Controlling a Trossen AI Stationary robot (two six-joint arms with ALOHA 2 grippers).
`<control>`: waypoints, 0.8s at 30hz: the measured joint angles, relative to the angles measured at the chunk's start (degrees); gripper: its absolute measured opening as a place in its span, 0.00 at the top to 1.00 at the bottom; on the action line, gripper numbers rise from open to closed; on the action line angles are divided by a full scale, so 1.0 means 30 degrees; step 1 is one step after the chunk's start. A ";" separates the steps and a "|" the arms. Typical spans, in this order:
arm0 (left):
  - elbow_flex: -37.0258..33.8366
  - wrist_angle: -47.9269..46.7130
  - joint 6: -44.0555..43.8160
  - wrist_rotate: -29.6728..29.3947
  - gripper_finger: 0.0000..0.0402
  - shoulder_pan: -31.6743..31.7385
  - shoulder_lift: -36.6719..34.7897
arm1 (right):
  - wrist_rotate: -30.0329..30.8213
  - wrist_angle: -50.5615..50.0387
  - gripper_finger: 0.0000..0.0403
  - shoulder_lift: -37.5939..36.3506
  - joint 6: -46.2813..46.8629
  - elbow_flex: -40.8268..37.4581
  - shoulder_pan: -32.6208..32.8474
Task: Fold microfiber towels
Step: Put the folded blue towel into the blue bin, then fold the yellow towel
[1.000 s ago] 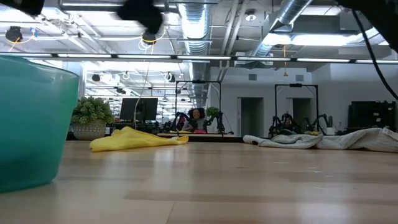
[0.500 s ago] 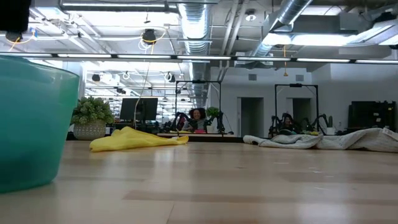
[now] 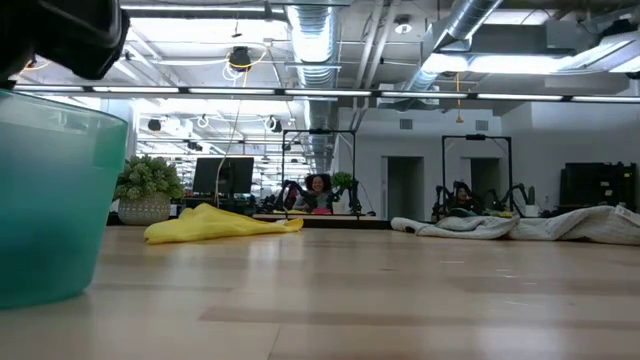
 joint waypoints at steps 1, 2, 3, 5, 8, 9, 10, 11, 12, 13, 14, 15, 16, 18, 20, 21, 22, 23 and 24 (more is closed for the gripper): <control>0.0000 -0.0128 -0.0203 0.0143 1.00 0.0000 0.0095 | 0.0491 -0.0231 0.34 -0.0034 0.0155 0.0000 0.0214; -0.0001 -0.0409 -0.0528 0.0273 1.00 0.0000 0.0108 | 0.0867 -0.0411 0.34 -0.0051 0.0272 0.0000 0.0402; -0.0027 -0.0825 -0.0846 0.0329 1.00 0.0000 0.0108 | 0.1087 -0.0602 0.34 -0.0051 0.0374 0.0000 0.0544; -0.0066 -0.1657 -0.1444 0.0731 1.00 0.0000 0.0108 | 0.1367 -0.1043 0.34 -0.0025 0.0677 -0.0003 0.0791; -0.0066 -0.2375 -0.1778 0.2292 1.00 0.0031 0.0100 | 0.1457 -0.1300 0.34 -0.0022 0.0941 -0.0007 0.1064; -0.0064 -0.2354 -0.1592 0.2904 1.00 0.0109 0.0082 | 0.1506 -0.1300 0.34 -0.0022 0.1004 -0.0007 0.1149; -0.0021 -0.2360 -0.1326 0.3340 1.00 0.0160 0.0013 | 0.1592 -0.1300 0.34 -0.0022 0.1007 -0.0007 0.1219; 0.0125 -0.2540 -0.1194 0.3527 1.00 0.0160 -0.0099 | 0.1842 -0.1313 0.34 -0.0022 0.1007 -0.0007 0.1283; 0.0341 -0.2711 -0.1102 0.3556 1.00 0.0160 -0.0270 | 0.2164 -0.1393 0.34 -0.0022 0.1007 -0.0007 0.1329; 0.0575 -0.2821 -0.1082 0.3382 1.00 0.0160 -0.0492 | 0.2500 -0.1522 0.34 -0.0022 0.1003 -0.0002 0.1388; 0.0782 -0.3015 -0.1078 0.3015 1.00 0.0160 -0.0727 | 0.2827 -0.1659 0.34 -0.0032 0.0940 -0.0007 0.1424; 0.0956 -0.3374 -0.1075 0.2638 1.00 0.0160 -0.0991 | 0.3104 -0.1794 0.34 -0.0046 0.0821 -0.0007 0.1428; 0.1121 -0.3861 -0.1052 0.2246 1.00 0.0166 -0.1283 | 0.3332 -0.1850 0.34 -0.0051 0.0718 -0.0007 0.1389; 0.1482 -0.4719 -0.0781 0.1757 1.00 0.0204 -0.1888 | 0.3461 -0.1825 0.34 -0.0051 0.0563 -0.0007 0.1304; 0.1745 -0.5621 -0.0480 0.1637 1.00 0.0217 -0.2591 | 0.3456 -0.1818 0.34 -0.0051 0.0421 -0.0007 0.1151; 0.1767 -0.5748 -0.0335 0.1488 1.00 0.0209 -0.2917 | 0.3454 -0.1818 0.34 -0.0051 0.0322 -0.0007 0.1094; 0.1770 -0.5665 -0.0246 0.1302 1.00 0.0141 -0.3172 | 0.3457 -0.1818 0.34 -0.0051 0.0231 -0.0007 0.1089; 0.1771 -0.5546 -0.0196 0.1097 1.00 0.0042 -0.3353 | 0.3475 -0.1818 0.34 -0.0051 0.0188 -0.0007 0.1078; 0.1778 -0.5484 -0.0135 0.0939 1.00 -0.0064 -0.3461 | 0.3474 -0.1818 0.34 -0.0051 0.0125 -0.0007 0.1051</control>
